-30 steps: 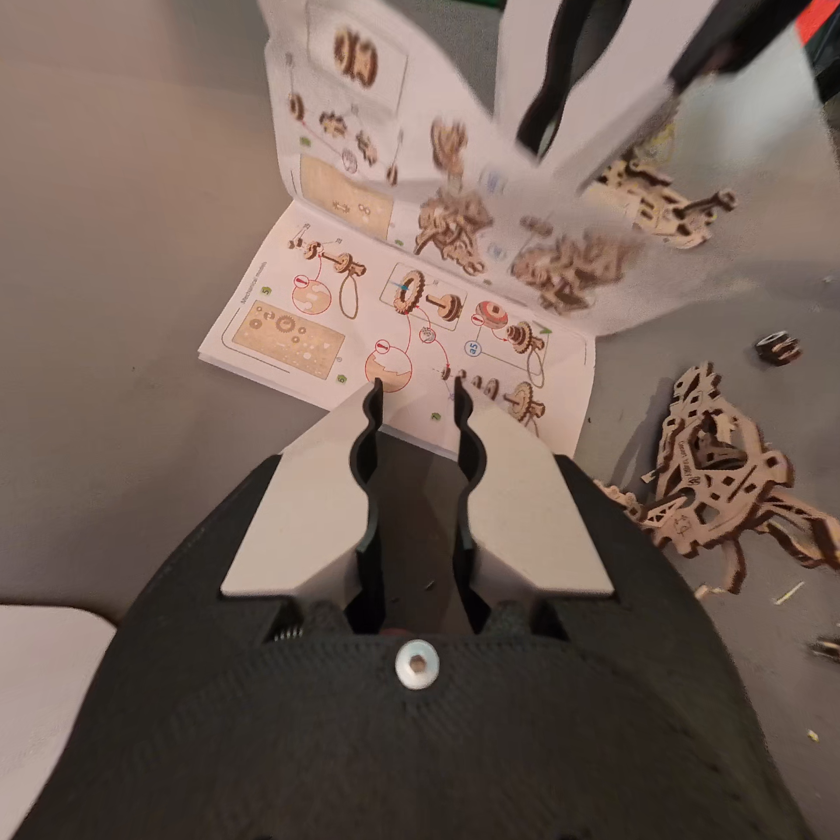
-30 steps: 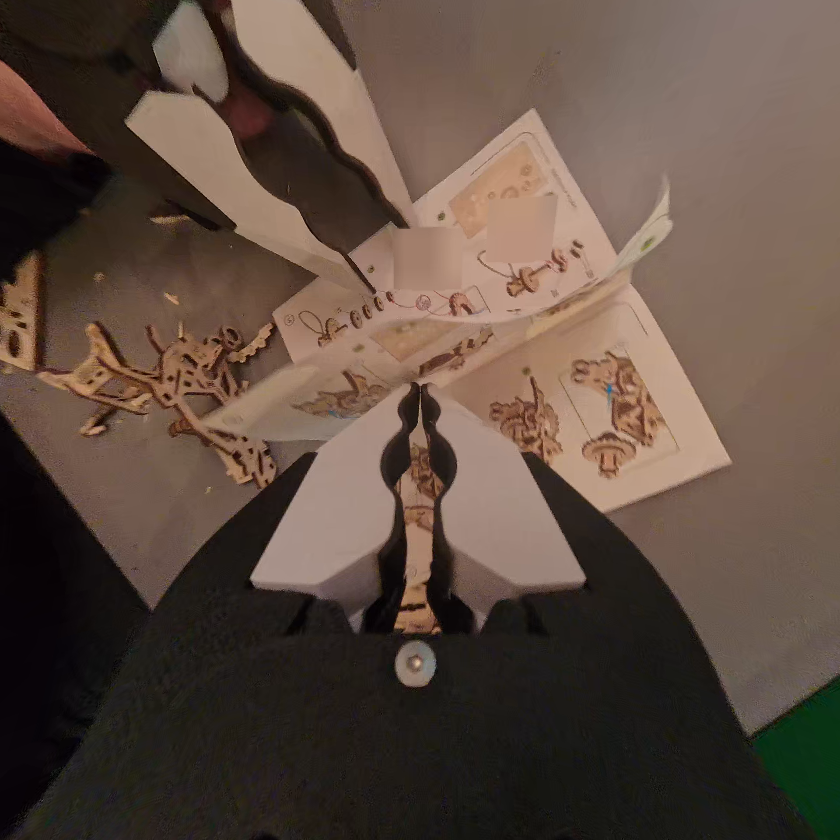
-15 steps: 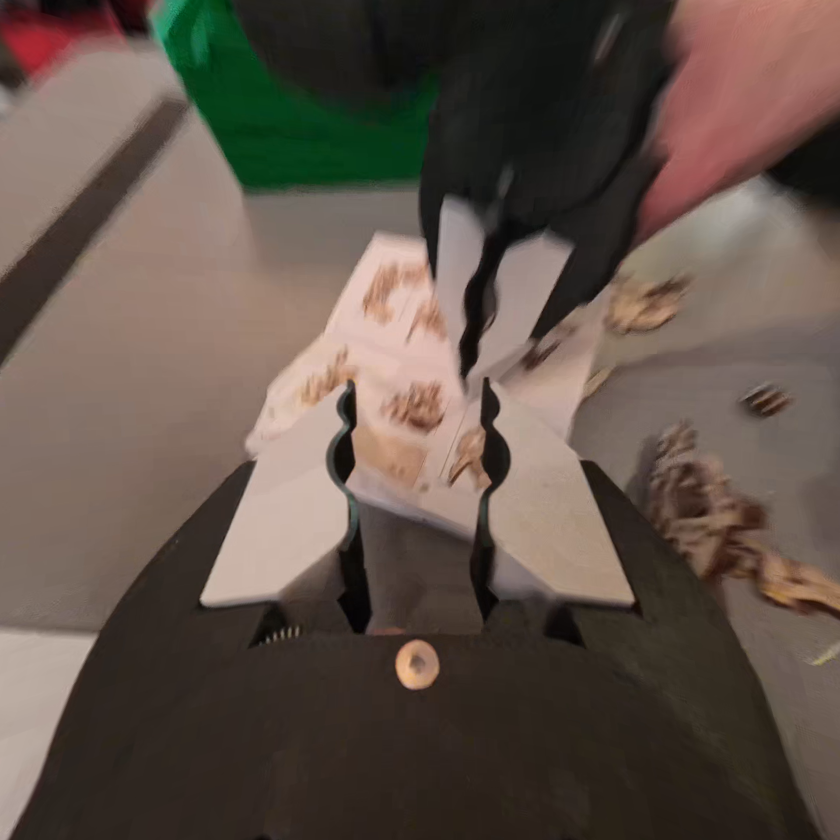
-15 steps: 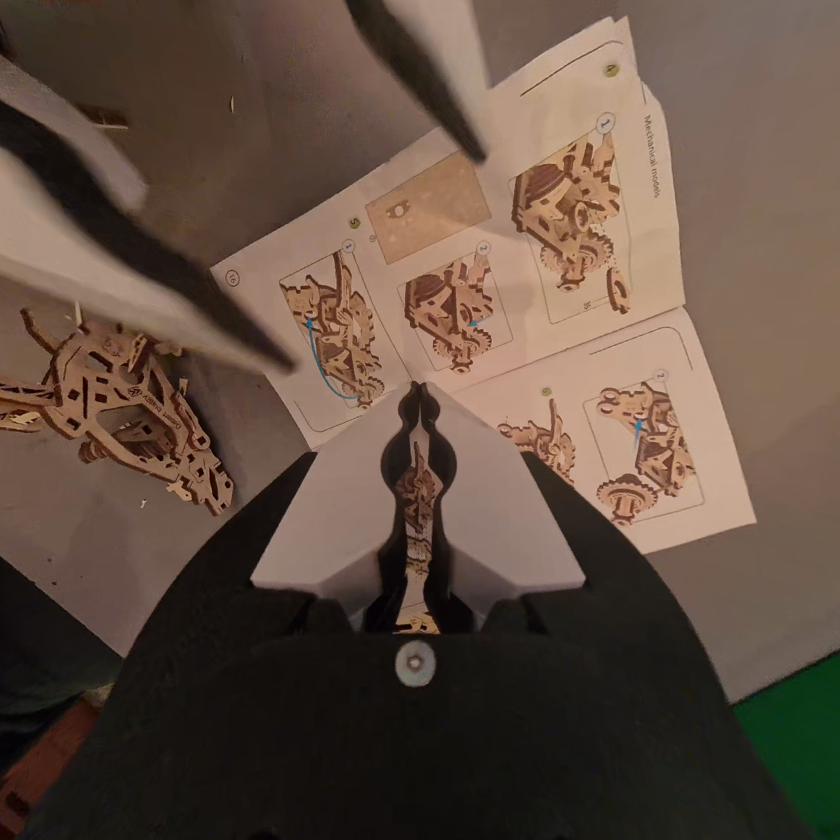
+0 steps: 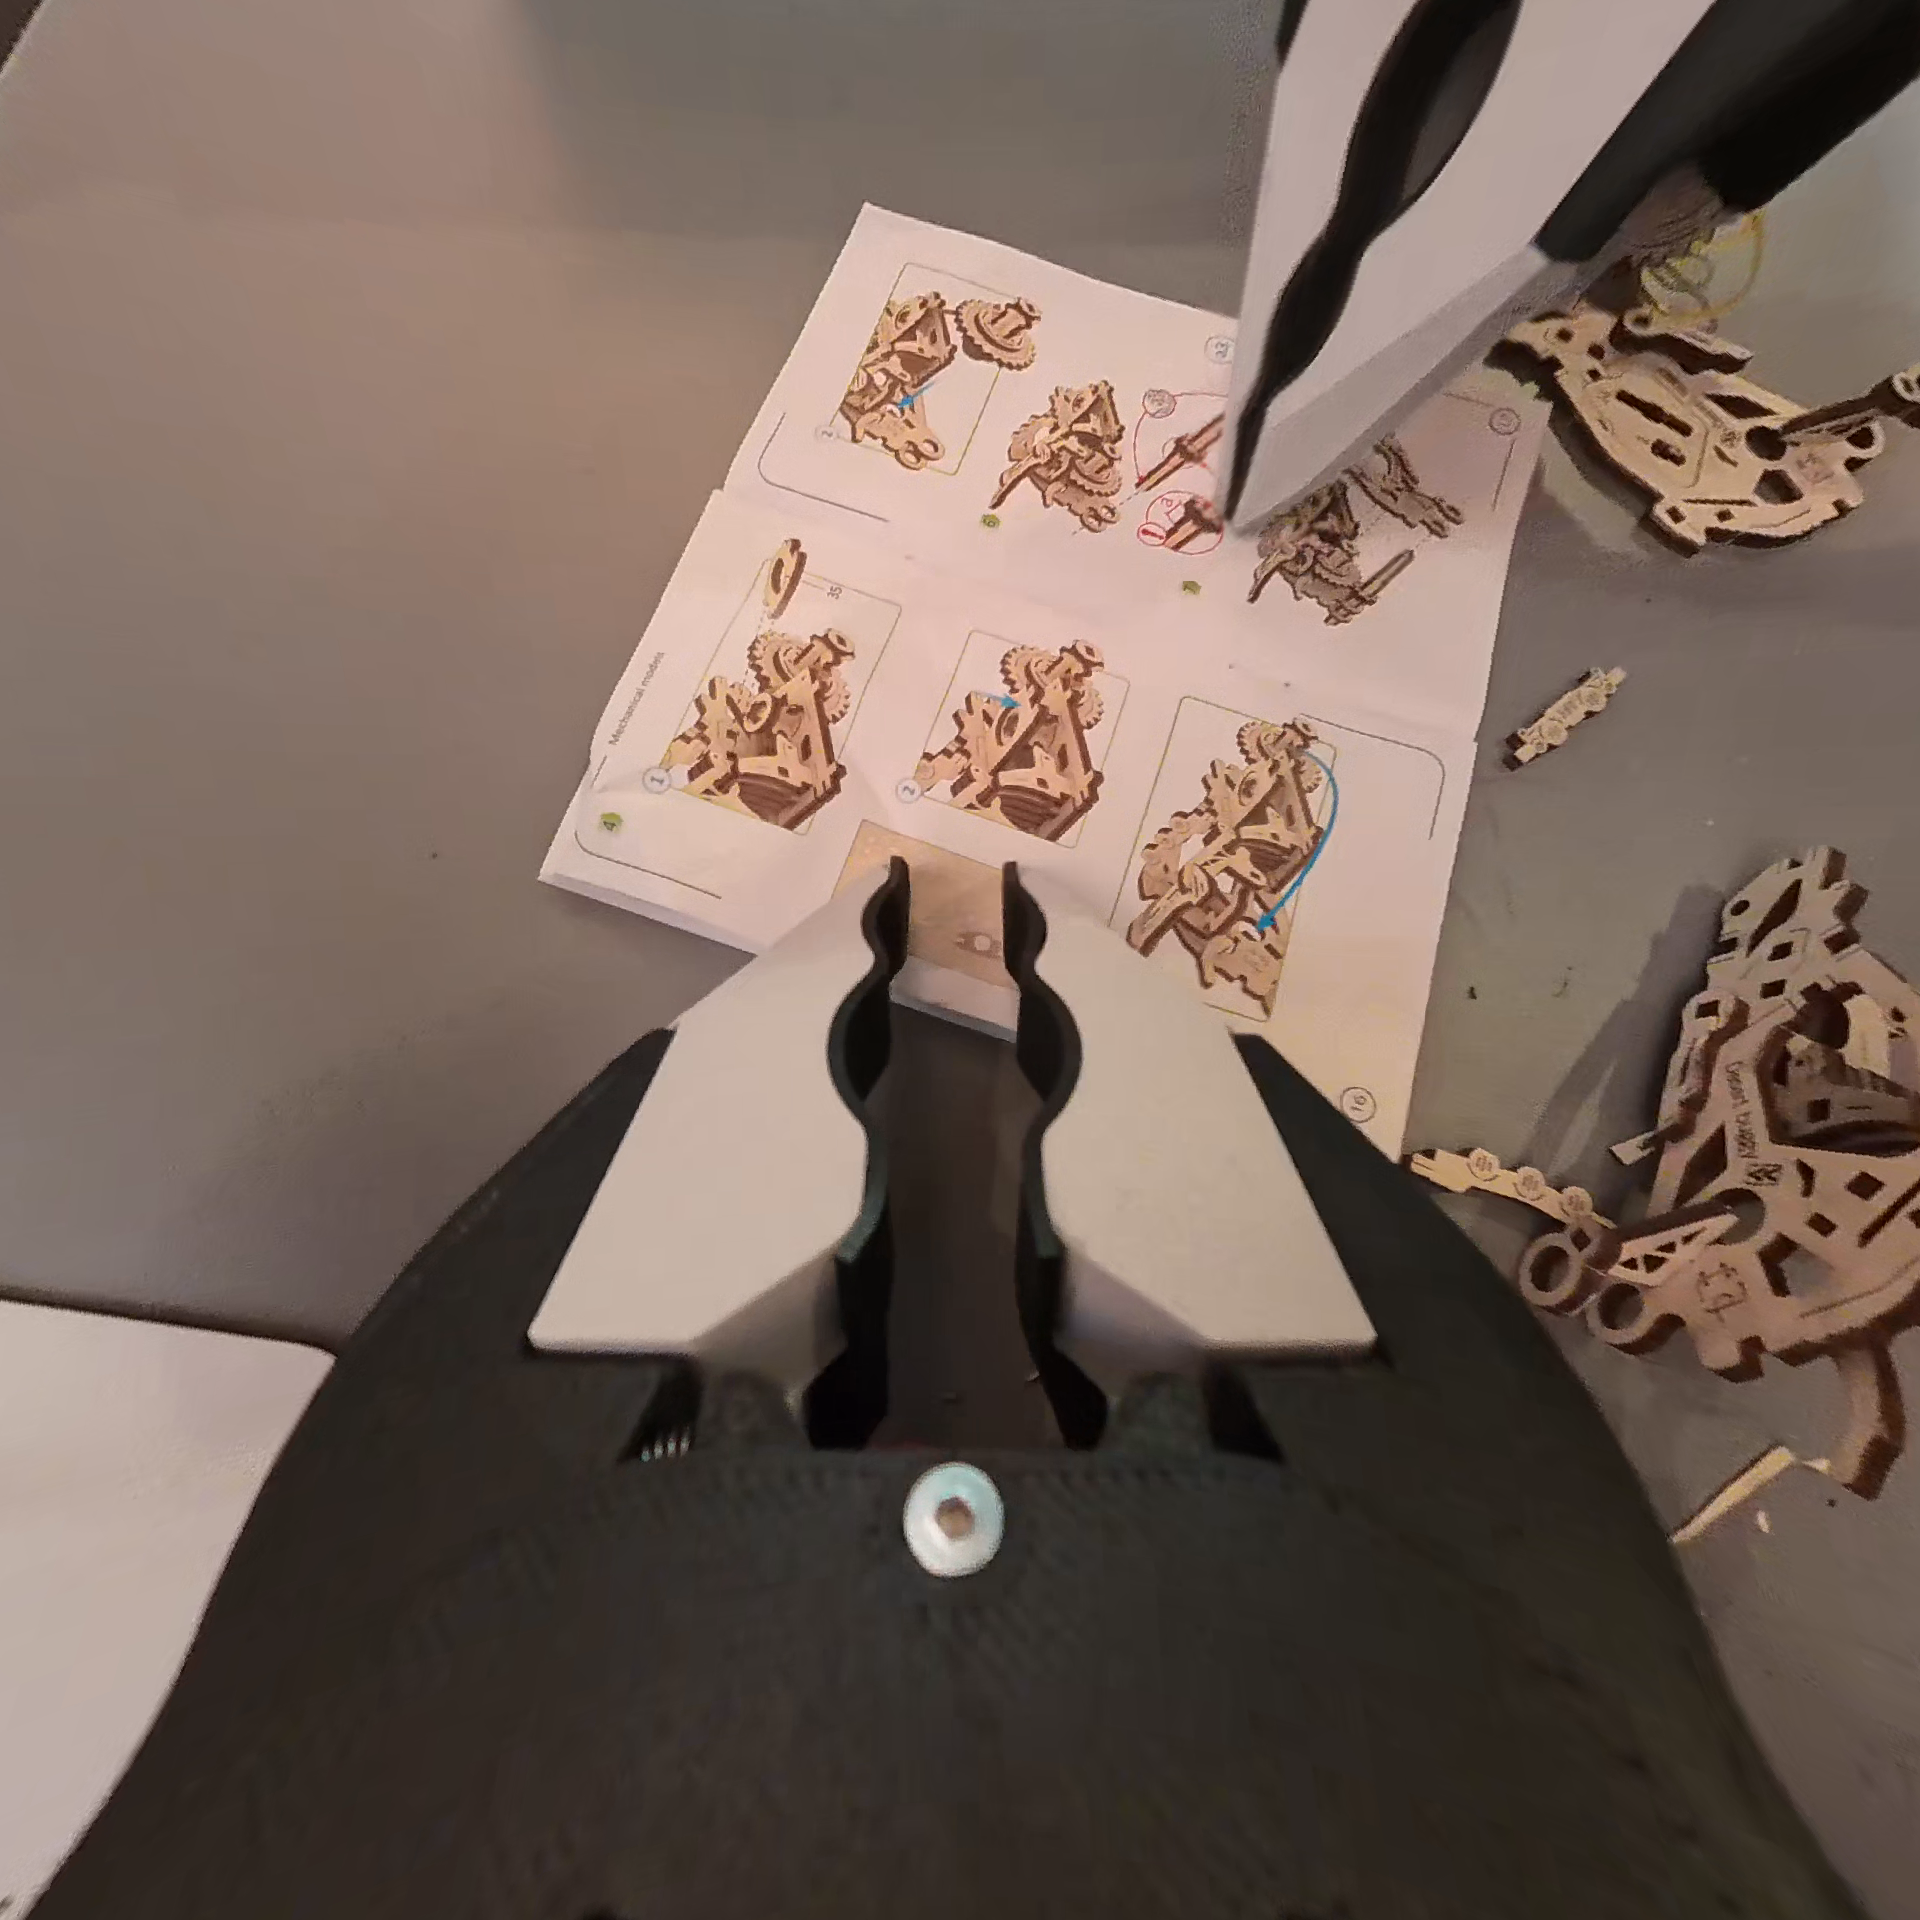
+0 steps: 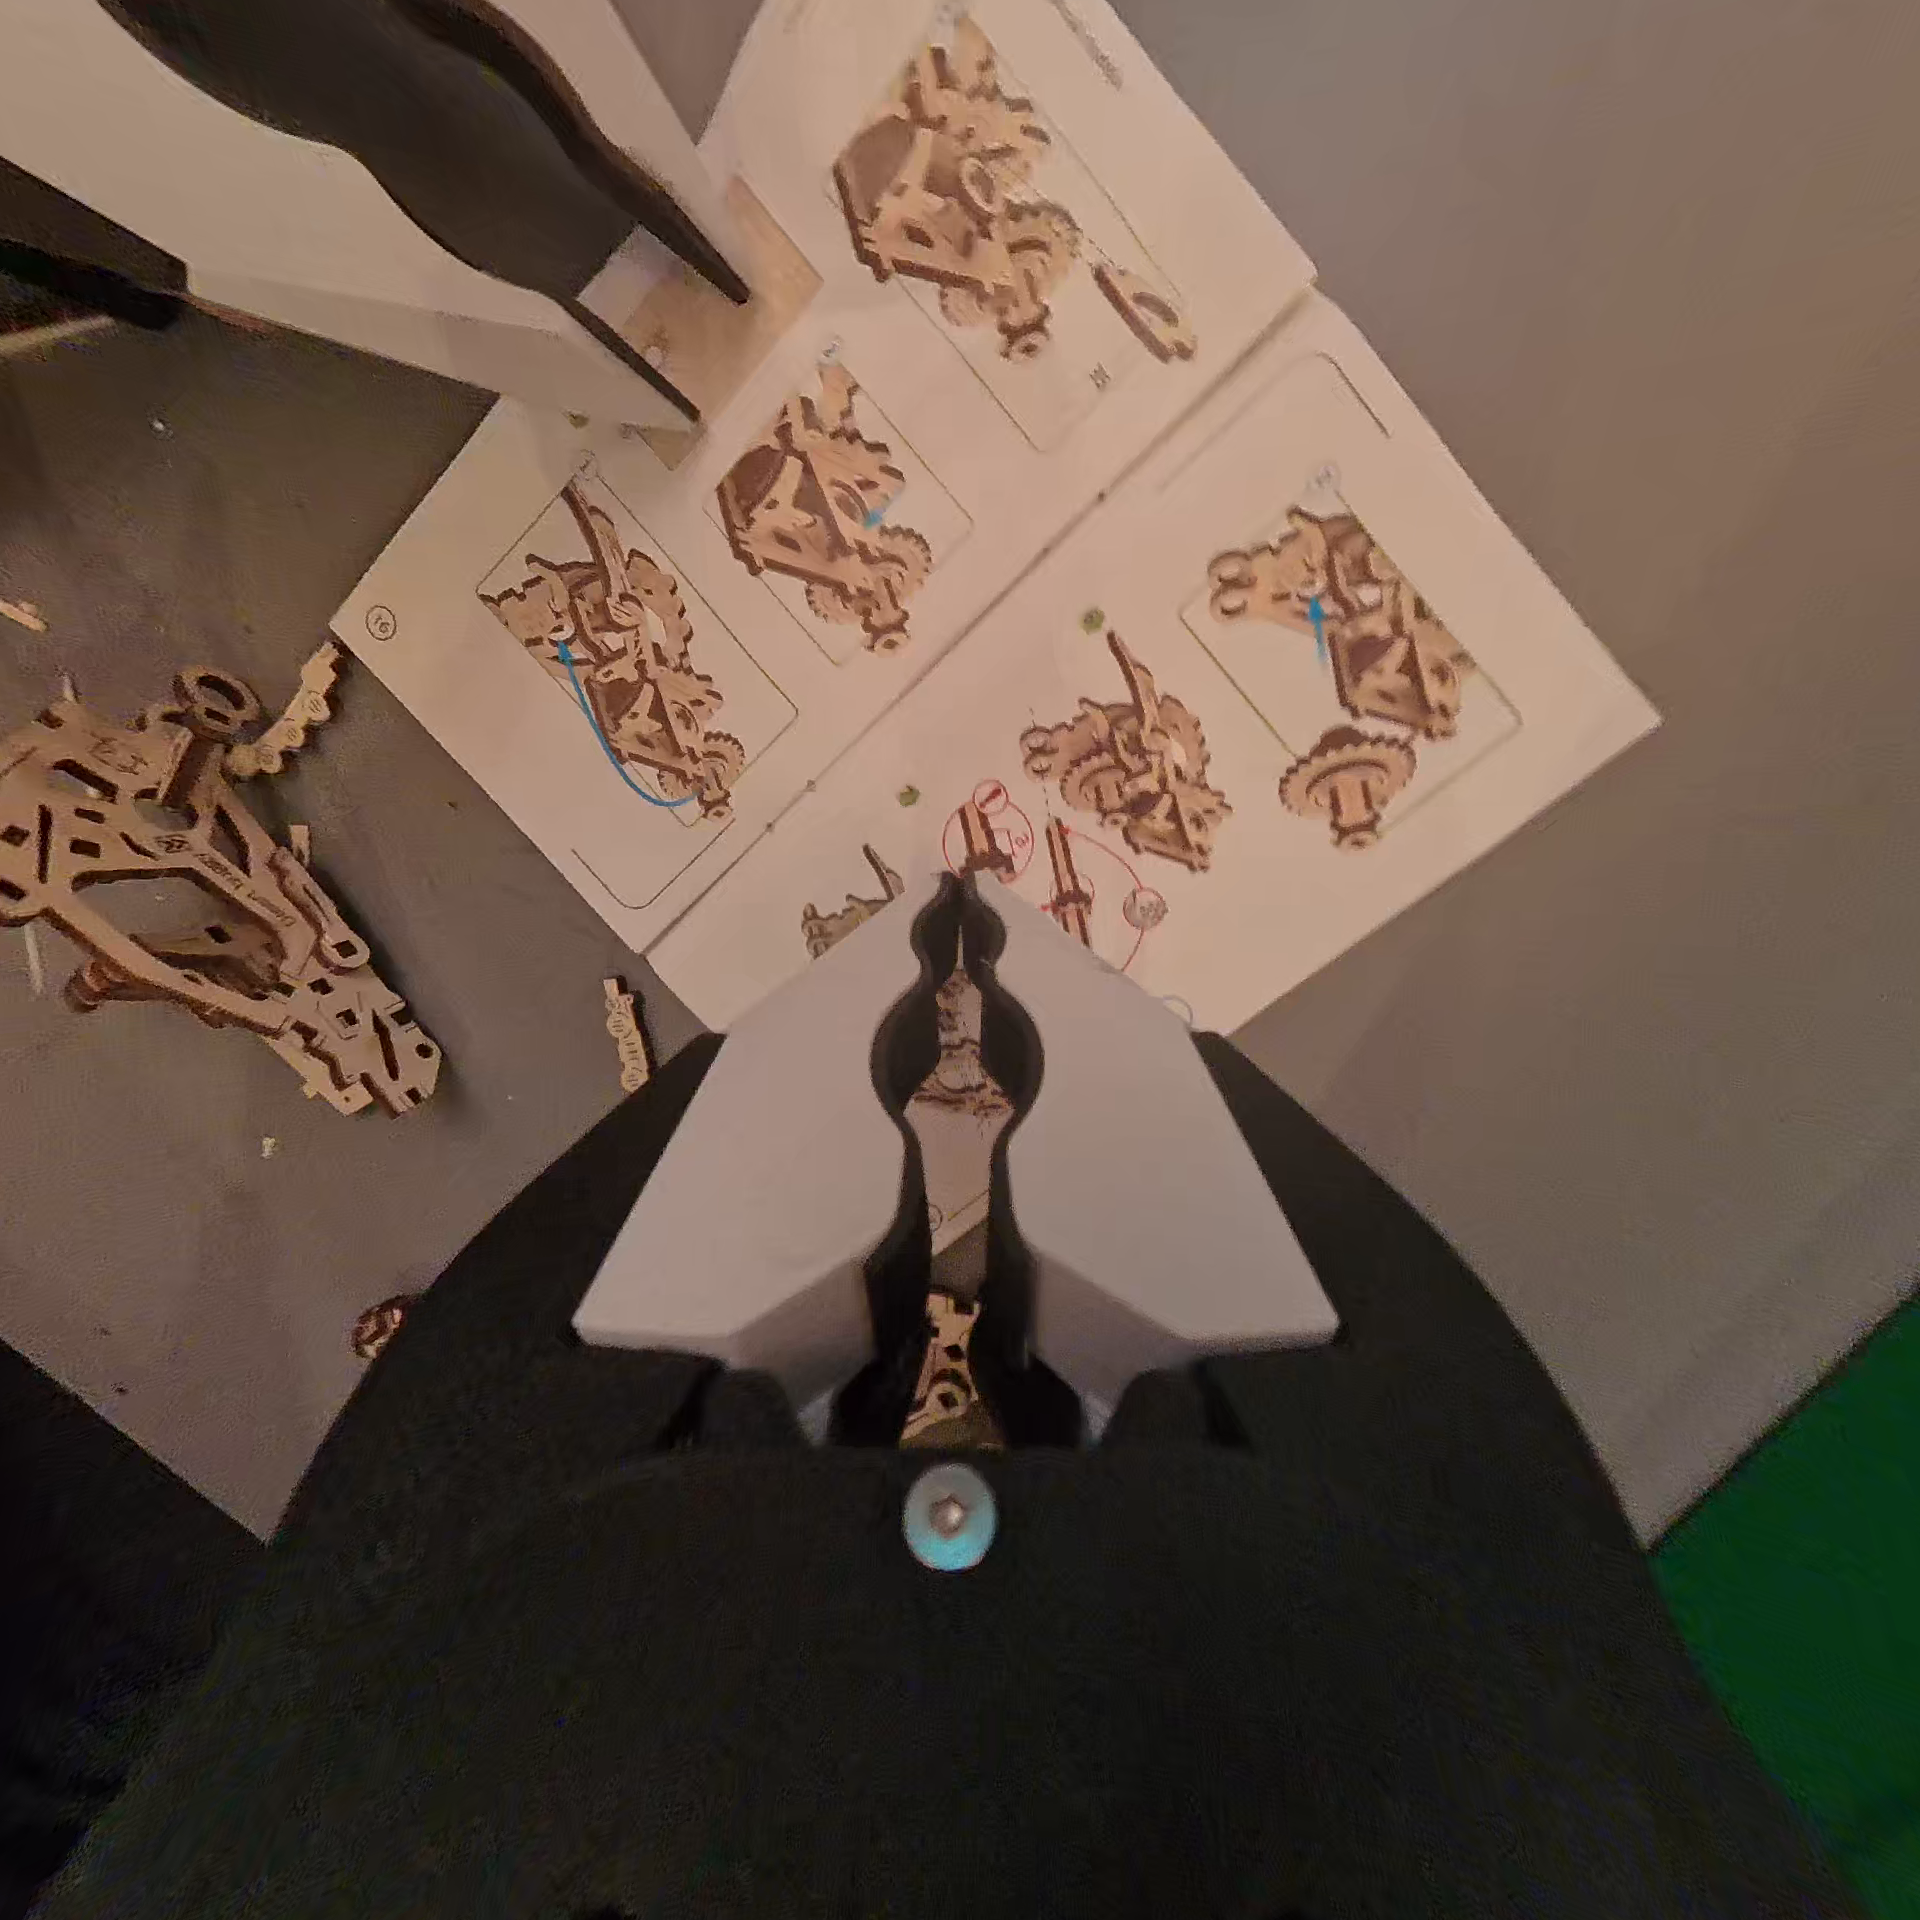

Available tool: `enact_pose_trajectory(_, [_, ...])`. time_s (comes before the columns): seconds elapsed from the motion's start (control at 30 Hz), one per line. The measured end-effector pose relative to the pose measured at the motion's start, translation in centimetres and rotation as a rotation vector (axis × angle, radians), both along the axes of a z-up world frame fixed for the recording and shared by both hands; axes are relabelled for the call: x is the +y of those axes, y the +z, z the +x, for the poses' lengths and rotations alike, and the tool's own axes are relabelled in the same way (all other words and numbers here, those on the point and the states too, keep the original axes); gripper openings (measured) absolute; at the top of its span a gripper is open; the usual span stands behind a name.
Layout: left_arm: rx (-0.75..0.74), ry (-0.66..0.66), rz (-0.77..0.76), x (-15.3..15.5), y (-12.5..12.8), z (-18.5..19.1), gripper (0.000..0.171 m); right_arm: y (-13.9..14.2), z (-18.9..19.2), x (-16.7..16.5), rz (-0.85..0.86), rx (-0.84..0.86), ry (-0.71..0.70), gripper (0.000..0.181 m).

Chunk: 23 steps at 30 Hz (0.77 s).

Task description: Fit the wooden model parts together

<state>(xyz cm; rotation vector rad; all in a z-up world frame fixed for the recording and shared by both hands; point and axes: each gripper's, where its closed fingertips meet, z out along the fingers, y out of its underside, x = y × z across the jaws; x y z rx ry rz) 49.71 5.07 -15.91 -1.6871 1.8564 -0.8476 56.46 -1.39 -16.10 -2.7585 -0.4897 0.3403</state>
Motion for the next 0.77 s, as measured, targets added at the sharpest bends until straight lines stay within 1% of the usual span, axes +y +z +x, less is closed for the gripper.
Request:
enact_pose_trajectory(0.1, [0.000, 0.006, 0.000, 0.1, 0.0, 0.0, 0.014, 0.0, 0.1, 0.0, 0.029, 0.068, -0.053, 0.000])
enact_pose_trajectory(0.33, [0.001, 0.033, -0.014, 0.4, 0.0, 0.1, 0.008, 0.0, 0.1, 0.0, 0.088, 0.081, -0.110, 0.000])
enact_pose_trajectory(0.47, [0.002, 0.047, -0.036, 0.6, 0.0, 0.1, 0.005, 0.0, 0.1, 0.0, 0.091, 0.095, -0.131, 0.000])
enact_pose_trajectory(0.67, [0.001, 0.052, -0.041, 0.6, 0.1, 0.1, 0.004, 0.5, 0.1, -0.6, 0.093, 0.076, -0.120, 0.000])
enact_pose_trajectory(0.77, [0.001, 0.054, -0.049, 0.7, 0.1, 0.1, 0.003, 0.2, 1.2, -1.7, 0.065, -0.026, -0.115, 0.000])
